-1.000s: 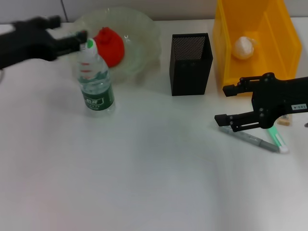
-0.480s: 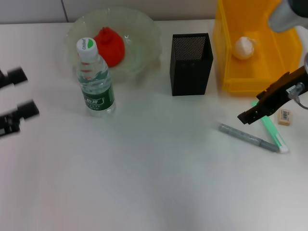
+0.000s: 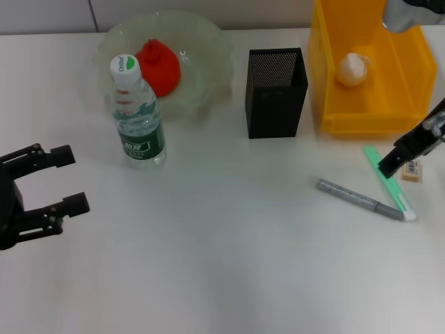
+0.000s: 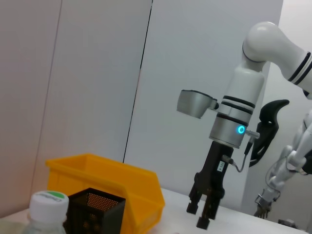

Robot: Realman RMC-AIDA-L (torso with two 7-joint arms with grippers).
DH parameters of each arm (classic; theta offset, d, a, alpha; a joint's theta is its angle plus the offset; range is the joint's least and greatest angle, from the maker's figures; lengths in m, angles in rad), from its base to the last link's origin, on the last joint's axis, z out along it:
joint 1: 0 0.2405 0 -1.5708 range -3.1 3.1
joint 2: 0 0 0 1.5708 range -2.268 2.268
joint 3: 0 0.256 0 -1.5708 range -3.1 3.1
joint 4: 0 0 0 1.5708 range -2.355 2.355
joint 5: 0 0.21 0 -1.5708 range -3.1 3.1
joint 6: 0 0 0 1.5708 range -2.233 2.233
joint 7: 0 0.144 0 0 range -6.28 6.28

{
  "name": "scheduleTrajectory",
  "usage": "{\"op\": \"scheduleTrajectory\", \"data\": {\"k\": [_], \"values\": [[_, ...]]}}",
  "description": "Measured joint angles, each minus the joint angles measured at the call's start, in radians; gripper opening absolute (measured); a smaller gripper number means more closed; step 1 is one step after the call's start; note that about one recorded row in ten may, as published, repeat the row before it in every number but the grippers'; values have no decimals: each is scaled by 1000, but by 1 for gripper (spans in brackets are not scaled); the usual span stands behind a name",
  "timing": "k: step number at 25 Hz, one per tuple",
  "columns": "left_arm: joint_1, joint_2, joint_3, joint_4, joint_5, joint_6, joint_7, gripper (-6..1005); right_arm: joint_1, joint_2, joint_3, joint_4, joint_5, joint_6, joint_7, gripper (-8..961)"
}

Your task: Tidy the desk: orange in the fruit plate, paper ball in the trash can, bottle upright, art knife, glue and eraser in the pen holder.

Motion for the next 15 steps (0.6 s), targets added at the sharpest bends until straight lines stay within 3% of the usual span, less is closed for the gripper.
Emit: {"op": "scheduleTrajectory", "data": {"k": [5, 15], "values": [[-25, -12, -1, -1, 57, -19, 5, 801, -16, 4, 2, 90, -11, 102, 30, 717], [-40, -22, -6, 4, 86, -24, 3, 802, -10, 6, 2, 200, -1, 179, 41, 708]]}}
